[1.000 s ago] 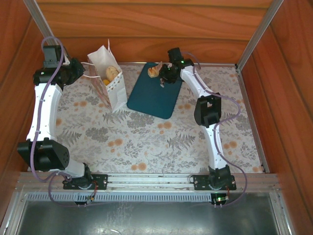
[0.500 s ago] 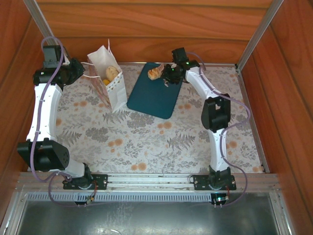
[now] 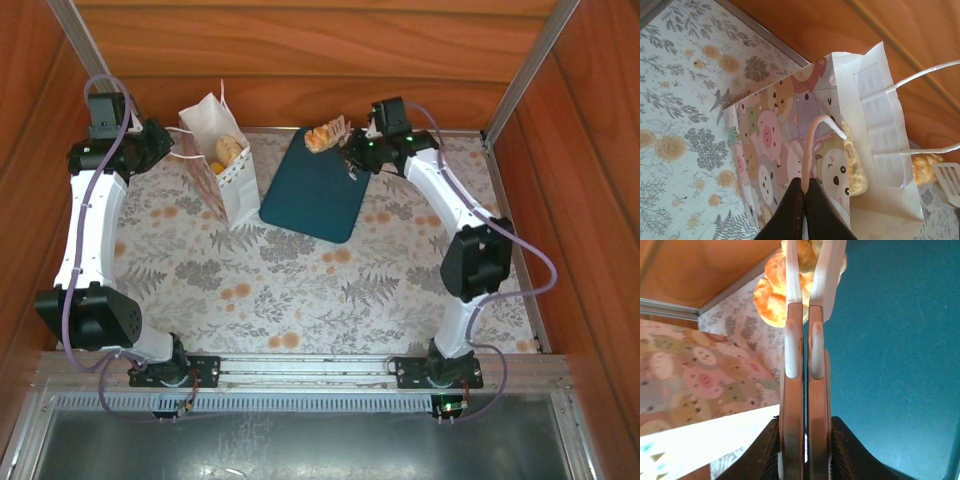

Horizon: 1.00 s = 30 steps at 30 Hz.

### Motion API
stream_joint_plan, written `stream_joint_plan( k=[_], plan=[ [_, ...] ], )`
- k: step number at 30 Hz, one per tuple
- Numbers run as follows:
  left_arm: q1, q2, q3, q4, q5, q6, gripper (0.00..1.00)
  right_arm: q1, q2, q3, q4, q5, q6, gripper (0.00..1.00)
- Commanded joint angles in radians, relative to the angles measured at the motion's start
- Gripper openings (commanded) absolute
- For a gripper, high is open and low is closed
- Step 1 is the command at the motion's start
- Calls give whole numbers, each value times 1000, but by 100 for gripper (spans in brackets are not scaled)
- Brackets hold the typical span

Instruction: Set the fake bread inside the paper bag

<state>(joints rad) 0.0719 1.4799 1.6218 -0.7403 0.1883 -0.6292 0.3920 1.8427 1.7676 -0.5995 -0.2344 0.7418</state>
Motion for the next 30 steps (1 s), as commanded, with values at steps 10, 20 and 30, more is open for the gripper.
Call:
stream_joint_plan(
  k=[10, 20, 30],
  plan=[
    [8, -19, 11, 1, 3, -7, 0, 151, -236, 92, 37, -22, -60, 18],
    [7, -26, 8, 1, 5, -7, 0, 360, -126, 297, 3, 72, -210, 19],
    [8, -27, 10, 0, 11, -10, 0, 470, -41, 317, 8, 261, -419, 20]
  ],
)
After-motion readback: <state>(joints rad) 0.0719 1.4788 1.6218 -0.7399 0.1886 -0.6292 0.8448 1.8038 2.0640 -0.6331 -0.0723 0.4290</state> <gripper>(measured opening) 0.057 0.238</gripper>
